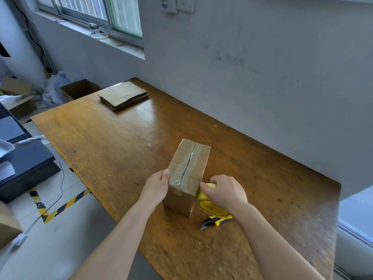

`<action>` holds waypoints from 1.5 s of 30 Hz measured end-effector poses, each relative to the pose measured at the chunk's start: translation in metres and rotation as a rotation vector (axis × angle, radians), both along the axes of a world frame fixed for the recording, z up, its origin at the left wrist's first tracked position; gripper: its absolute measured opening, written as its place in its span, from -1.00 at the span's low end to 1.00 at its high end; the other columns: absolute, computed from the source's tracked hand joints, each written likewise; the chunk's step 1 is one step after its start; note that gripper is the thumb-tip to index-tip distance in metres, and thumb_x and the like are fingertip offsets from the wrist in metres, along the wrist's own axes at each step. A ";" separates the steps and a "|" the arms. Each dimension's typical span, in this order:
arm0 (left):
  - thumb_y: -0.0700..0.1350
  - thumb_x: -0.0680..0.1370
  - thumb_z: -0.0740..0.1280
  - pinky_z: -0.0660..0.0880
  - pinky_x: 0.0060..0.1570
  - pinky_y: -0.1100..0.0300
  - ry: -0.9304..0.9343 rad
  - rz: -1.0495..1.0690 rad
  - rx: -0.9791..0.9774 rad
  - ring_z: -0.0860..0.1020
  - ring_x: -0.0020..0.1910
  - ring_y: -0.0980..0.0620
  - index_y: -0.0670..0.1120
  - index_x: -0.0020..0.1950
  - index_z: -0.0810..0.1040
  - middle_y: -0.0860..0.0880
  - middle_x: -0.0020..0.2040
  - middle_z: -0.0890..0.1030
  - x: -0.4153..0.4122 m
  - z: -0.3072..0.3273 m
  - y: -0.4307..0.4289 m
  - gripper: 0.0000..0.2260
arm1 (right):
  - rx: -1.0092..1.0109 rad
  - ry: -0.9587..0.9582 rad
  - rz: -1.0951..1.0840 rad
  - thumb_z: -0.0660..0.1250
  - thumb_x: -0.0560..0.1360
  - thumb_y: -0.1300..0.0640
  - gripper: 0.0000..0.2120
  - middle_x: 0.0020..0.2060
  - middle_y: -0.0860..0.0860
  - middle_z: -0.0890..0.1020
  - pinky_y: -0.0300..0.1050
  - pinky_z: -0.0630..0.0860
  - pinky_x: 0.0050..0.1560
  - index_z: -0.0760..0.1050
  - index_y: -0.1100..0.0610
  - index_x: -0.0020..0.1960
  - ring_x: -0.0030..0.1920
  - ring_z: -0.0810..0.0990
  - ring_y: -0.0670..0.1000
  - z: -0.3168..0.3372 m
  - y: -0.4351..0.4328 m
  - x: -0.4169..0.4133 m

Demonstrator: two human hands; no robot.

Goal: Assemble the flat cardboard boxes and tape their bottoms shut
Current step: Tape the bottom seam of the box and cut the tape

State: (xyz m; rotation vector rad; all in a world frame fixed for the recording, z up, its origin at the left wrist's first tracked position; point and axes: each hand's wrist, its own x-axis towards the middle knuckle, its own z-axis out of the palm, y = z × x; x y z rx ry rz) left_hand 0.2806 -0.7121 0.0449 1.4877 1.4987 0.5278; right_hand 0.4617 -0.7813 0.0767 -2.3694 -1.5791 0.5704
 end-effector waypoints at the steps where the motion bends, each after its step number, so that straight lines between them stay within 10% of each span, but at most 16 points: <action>1: 0.03 0.70 0.02 0.43 0.29 0.04 0.008 0.000 0.012 0.49 0.27 0.03 0.01 0.39 0.48 0.02 0.28 0.57 0.001 0.000 -0.001 -0.63 | 0.003 -0.004 0.004 0.21 0.54 -0.20 -0.63 -0.41 -0.05 0.52 -0.19 0.31 -0.49 0.51 0.04 -0.28 -0.40 0.44 -0.05 -0.003 -0.001 -0.001; 8: 0.31 0.59 -0.03 0.29 0.39 -0.05 0.600 -0.054 0.347 0.22 0.48 -0.11 -0.11 0.59 0.07 -0.14 0.52 0.21 0.023 0.003 -0.019 -0.30 | 0.002 -0.028 -0.009 0.16 0.56 -0.18 -0.59 -0.21 0.02 0.66 -0.12 0.52 -0.32 0.61 0.10 -0.09 -0.20 0.62 0.03 -0.007 -0.002 -0.009; 12: 0.38 0.54 0.00 0.30 0.37 -0.06 0.544 -0.141 0.330 0.20 0.46 -0.11 -0.11 0.60 -0.05 -0.15 0.49 0.18 0.022 -0.003 -0.009 -0.20 | -0.029 0.014 -0.012 0.13 0.57 -0.21 -0.59 -0.32 -0.05 0.54 -0.17 0.41 -0.43 0.49 0.06 -0.24 -0.31 0.52 -0.02 -0.009 0.002 -0.014; 18: 0.33 0.50 0.24 0.33 0.37 -0.12 0.320 -0.212 0.147 0.27 0.46 -0.12 0.06 0.60 0.02 -0.08 0.51 0.23 -0.001 0.008 0.039 -0.21 | -0.032 0.691 0.044 0.26 0.53 0.08 -0.80 -0.21 0.03 0.51 -0.17 0.39 -0.23 0.51 0.22 -0.03 -0.23 0.46 -0.05 -0.011 -0.003 -0.008; 28: 0.24 0.53 0.30 0.32 0.35 -0.02 0.276 -0.311 0.118 0.27 0.45 -0.06 0.09 0.60 0.03 -0.02 0.50 0.21 0.000 0.014 0.049 -0.26 | -0.097 0.524 0.104 0.16 0.62 -0.08 -0.68 0.08 -0.04 0.55 -0.14 0.50 -0.01 0.43 0.05 0.28 -0.03 0.53 -0.04 -0.047 0.005 -0.023; 31: 0.23 0.55 0.27 0.30 0.36 -0.02 0.282 -0.335 0.089 0.25 0.46 -0.07 0.10 0.60 0.00 -0.02 0.51 0.18 0.003 0.017 0.048 -0.28 | -0.188 0.525 0.004 0.16 0.62 -0.13 -0.61 -0.05 -0.03 0.58 -0.35 0.42 -0.33 0.44 0.12 0.29 -0.30 0.53 -0.16 -0.052 0.018 -0.030; 36: 0.31 0.58 0.07 0.21 0.38 -0.09 0.755 -0.344 0.347 0.22 0.42 -0.15 0.07 0.59 0.06 -0.14 0.43 0.23 0.010 0.020 0.043 -0.36 | -0.192 0.500 -0.070 0.21 0.59 -0.16 -0.61 -0.24 -0.10 0.57 -0.33 0.36 -0.45 0.52 0.13 0.17 -0.37 0.53 -0.16 -0.051 0.033 -0.031; 45: 0.33 0.44 0.34 0.07 0.51 -0.07 0.872 -0.429 0.445 0.04 0.55 -0.18 -0.10 0.59 -0.09 -0.19 0.56 0.05 0.014 0.021 0.034 -0.04 | -0.222 0.626 0.004 0.27 0.55 -0.19 -0.47 0.25 0.00 0.53 -0.26 0.44 0.00 0.38 0.08 0.41 0.07 0.49 -0.03 -0.052 0.034 -0.029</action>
